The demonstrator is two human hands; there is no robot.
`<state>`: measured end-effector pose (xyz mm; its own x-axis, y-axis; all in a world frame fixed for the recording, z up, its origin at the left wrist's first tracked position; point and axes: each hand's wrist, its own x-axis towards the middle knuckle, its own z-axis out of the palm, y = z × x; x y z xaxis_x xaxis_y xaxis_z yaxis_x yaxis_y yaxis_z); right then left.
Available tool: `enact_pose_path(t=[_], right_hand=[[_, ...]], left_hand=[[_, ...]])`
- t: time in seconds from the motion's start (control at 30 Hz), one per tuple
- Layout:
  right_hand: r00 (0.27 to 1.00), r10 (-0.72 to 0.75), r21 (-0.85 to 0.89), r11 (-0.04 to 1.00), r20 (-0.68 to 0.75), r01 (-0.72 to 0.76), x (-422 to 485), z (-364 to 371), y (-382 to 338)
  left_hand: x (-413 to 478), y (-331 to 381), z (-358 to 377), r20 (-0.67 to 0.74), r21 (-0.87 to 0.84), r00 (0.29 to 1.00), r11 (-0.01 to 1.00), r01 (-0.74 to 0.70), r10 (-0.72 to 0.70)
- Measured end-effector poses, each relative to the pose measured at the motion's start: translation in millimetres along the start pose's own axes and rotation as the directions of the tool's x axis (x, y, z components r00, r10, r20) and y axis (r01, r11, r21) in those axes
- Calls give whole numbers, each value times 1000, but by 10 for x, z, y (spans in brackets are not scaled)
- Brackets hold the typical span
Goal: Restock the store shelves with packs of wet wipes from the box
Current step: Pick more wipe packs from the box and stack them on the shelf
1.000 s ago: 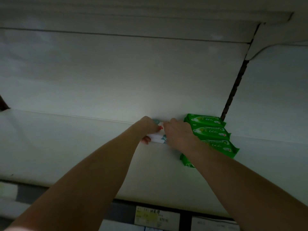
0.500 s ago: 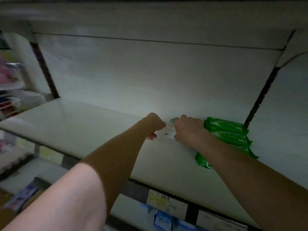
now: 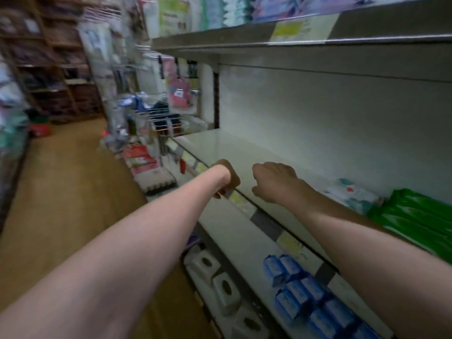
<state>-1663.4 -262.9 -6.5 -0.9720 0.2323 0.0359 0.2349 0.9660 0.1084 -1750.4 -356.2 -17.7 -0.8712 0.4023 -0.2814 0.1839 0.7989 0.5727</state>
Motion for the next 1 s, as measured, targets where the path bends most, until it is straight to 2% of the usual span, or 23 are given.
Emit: enact_pose_path(t=[0.2,0.37,0.5,0.67,0.87,1.0], right_hand=[[966,-248,0,969,-71,248,-112,-160,-1162],[892,-439,26,896,-105,444,-271,-201,-2276],[782,-619,35,782,-73,622,-490,-137,-3174],[635,-772,62,633,-24,771,-855,-16,-4293],[459,-884,89,466,84,880,-1339,196,-5604],[399,-902,105,418,164,902,-1614,392,-6300]], left_hand=[[-634,-1025,-540,-180,-50,965,982,183,-189],[-1211,-2030,-906,-258,-185,875,910,372,-410],[-1746,-2832,-1125,-269,-285,782,823,492,-561],[-2390,-3805,-1304,-285,-385,660,713,585,-695],[-3101,-5052,-1387,-182,-442,540,559,702,-822],[-3430,-5790,-1313,-127,-473,491,488,734,-862]])
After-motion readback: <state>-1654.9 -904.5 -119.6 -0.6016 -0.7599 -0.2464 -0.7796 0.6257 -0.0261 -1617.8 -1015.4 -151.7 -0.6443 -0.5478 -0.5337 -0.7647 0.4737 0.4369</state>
